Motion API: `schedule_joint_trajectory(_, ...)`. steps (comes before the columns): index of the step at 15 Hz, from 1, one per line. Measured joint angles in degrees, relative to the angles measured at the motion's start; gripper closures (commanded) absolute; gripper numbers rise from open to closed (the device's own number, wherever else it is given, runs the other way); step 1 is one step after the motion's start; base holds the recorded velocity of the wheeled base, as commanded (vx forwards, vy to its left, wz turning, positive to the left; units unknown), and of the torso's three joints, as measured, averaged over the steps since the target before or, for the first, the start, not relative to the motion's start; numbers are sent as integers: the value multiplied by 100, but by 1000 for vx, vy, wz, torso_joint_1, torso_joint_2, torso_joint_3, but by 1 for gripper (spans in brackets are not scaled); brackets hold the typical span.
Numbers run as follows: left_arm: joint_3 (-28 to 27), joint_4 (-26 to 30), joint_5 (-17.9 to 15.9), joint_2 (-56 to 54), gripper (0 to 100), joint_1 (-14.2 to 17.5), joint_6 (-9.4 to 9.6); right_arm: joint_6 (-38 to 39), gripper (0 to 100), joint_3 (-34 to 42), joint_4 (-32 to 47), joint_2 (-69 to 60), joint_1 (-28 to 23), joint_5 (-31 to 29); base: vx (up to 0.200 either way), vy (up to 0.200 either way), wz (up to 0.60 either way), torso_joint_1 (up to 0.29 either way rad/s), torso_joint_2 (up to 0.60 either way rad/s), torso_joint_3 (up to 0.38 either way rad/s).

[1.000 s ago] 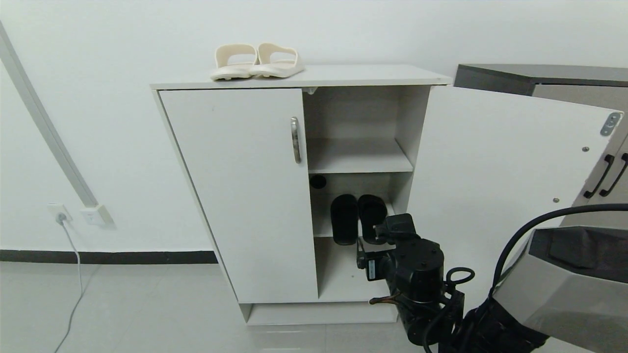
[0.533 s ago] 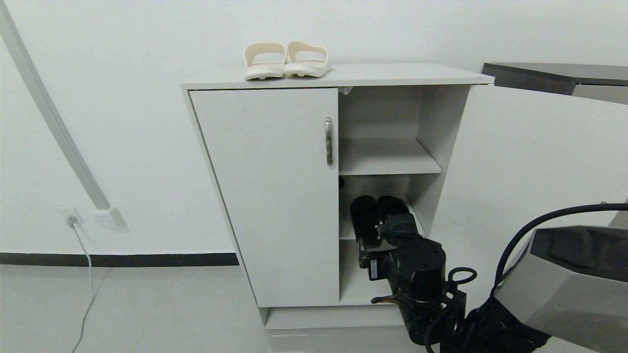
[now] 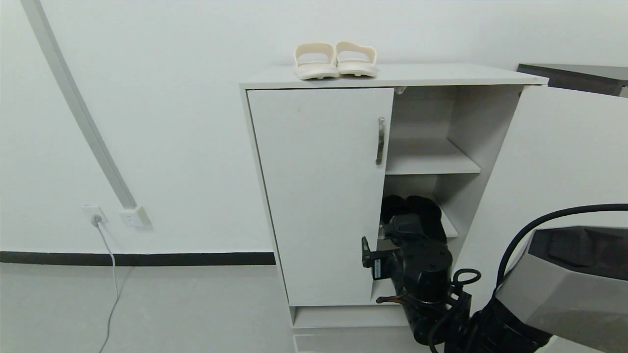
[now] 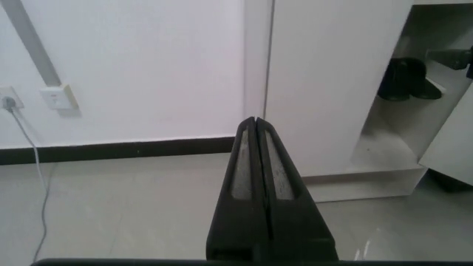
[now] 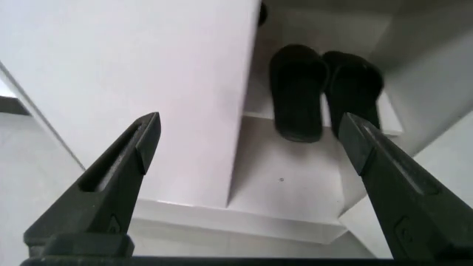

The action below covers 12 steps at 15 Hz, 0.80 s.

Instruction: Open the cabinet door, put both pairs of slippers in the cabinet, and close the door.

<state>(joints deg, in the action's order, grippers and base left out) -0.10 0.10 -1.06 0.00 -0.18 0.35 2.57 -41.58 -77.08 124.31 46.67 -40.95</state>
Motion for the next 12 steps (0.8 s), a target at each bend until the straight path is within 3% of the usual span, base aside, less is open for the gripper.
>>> schedule_joint_trajectory(12,0,0,-6,0,100,0,11,-377,0,154,-616,13,-45,0,0,0,0,0,0,0)
